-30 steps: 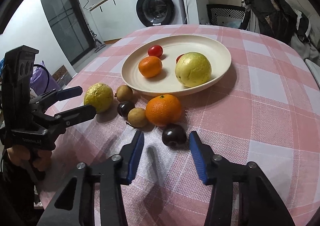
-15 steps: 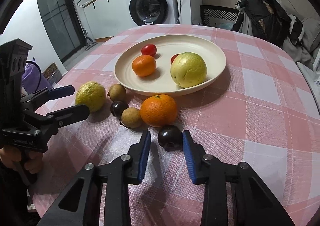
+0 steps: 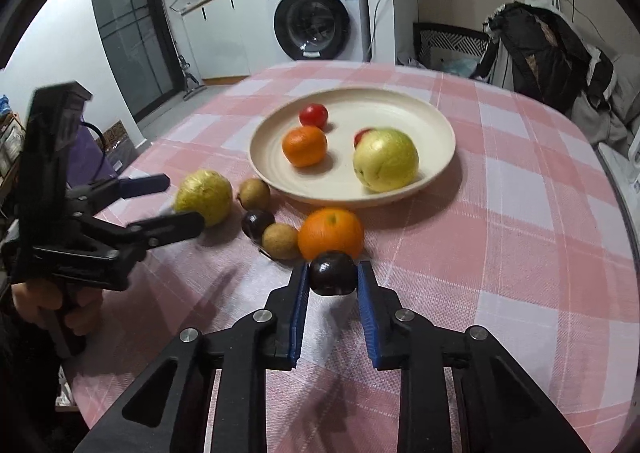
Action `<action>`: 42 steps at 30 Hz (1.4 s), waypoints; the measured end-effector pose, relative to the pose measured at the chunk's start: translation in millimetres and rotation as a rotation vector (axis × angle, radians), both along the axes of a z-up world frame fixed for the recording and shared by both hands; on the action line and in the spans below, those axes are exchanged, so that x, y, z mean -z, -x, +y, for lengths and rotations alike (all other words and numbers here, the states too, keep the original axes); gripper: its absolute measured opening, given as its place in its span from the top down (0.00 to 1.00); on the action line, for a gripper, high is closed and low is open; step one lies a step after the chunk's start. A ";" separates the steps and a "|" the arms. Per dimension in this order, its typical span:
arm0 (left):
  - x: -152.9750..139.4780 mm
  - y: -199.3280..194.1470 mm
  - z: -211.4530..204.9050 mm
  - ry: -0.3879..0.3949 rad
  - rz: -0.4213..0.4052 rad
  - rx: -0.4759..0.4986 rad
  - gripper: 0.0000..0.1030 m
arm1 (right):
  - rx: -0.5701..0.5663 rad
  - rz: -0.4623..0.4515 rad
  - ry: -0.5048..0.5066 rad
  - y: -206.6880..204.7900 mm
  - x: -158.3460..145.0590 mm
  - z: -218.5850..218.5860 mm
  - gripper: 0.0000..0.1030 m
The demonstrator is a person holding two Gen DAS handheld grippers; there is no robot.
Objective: Organize fruits
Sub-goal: 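Grasp the dark plum with the right tool while the left tool grasps the wrinkled yellow fruit, then lift the plum with the right tool while the left tool lifts the yellow fruit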
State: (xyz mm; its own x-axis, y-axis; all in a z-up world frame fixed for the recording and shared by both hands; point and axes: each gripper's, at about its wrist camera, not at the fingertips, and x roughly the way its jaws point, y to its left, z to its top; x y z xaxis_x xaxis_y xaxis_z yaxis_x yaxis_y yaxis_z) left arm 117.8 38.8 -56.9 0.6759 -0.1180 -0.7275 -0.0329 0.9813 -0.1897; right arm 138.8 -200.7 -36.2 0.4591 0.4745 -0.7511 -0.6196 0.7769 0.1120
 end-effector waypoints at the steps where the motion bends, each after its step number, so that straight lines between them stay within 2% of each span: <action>1: 0.2 -0.8 0.5 0.005 0.000 0.000 0.06 | -0.004 -0.006 -0.013 1.6 -2.6 0.0 0.76; 4: 1.9 -2.9 0.3 0.018 0.009 0.010 0.19 | -0.011 -0.024 -0.027 3.8 -6.2 2.4 0.76; 11: 1.6 -3.1 -7.8 0.018 0.005 0.059 0.35 | -0.019 -0.037 -0.054 5.5 -10.4 3.2 0.76; 14: 2.0 -4.0 -10.4 0.015 0.011 0.074 0.49 | -0.016 -0.038 -0.058 5.0 -10.5 2.9 0.76; 15: 2.2 -4.4 -11.1 0.016 0.012 0.079 0.56 | -0.016 -0.037 -0.058 4.5 -10.0 3.1 0.76; 23: 1.2 -3.5 -8.5 0.028 0.002 0.082 0.57 | -0.018 -0.034 -0.061 5.0 -9.4 3.1 0.76; 32: -7.0 7.4 -8.5 0.033 -0.053 0.102 0.57 | -0.017 -0.042 -0.067 5.6 -9.8 2.4 0.76; 42: -8.7 11.9 -7.1 0.034 -0.065 0.103 0.57 | -0.023 -0.047 -0.081 7.0 -7.6 -1.7 0.76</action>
